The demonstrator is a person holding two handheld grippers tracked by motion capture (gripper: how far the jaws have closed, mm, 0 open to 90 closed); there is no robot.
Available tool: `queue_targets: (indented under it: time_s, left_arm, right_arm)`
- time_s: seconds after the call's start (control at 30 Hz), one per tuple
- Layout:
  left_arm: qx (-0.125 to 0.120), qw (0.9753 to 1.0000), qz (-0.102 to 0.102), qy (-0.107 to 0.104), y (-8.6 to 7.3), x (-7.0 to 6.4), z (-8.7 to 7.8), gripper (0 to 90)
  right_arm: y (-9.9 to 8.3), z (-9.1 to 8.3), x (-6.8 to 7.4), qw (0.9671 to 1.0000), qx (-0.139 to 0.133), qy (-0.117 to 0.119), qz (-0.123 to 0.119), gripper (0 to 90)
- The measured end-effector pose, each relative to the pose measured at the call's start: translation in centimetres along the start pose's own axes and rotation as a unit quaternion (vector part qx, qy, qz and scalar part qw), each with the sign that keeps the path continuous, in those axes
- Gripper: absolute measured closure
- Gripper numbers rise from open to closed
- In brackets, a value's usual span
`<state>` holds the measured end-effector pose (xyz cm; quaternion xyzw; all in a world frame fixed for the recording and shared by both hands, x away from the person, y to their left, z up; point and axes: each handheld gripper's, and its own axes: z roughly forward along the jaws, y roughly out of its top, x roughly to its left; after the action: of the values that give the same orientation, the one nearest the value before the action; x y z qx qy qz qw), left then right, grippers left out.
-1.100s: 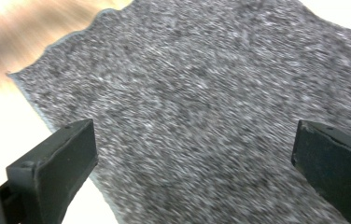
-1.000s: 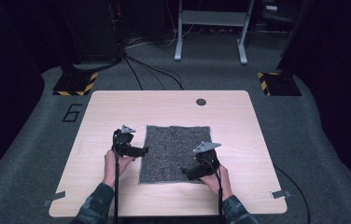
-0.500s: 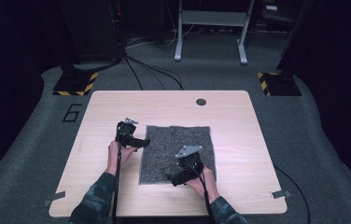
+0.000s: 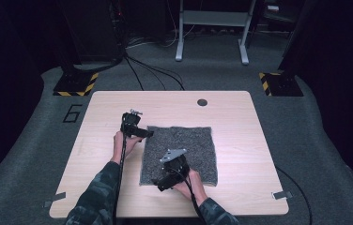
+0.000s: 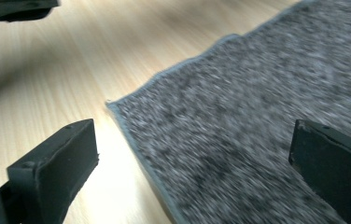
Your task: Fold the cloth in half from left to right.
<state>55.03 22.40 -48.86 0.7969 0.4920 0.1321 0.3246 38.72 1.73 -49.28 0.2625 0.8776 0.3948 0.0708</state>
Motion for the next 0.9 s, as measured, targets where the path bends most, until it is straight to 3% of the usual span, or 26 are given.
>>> queue_targets:
  time_s: [0.23,0.3,0.43,0.6,0.63,0.77,0.9]
  left_arm:
    - [0.008,1.0000,-0.002,0.001,0.9,0.3,1.0,6.7]
    - [0.009,0.9999,0.008,0.006,1.1,0.3,1.2,8.5]
    - [0.017,0.9998,0.009,0.009,1.3,0.2,2.0,12.7]
    - [0.031,0.9994,0.001,0.015,1.3,0.4,2.7,18.6]
    - [0.038,0.9992,0.000,0.014,1.3,0.5,2.8,22.1]
    - [0.039,0.9991,0.003,0.017,1.3,0.6,3.0,30.6]
    - [0.038,0.9990,0.011,0.021,1.5,0.6,3.2,39.3]
  right_arm:
    - [0.8,1.9,1.6,0.9996,0.014,0.014,-0.020,0.8]
    - [1.0,2.6,2.3,0.9992,0.022,0.017,-0.028,4.5]
    - [1.2,3.7,3.7,0.9983,0.022,0.021,-0.049,17.1]
    - [1.5,4.7,4.8,0.9979,0.022,0.010,-0.061,35.5]
    - [1.7,4.8,5.0,0.9972,0.034,0.005,-0.066,43.2]
    - [1.6,5.2,5.3,0.9972,0.032,-0.002,-0.068,51.4]
    - [1.6,5.5,5.2,0.9965,0.050,-0.005,-0.067,60.2]
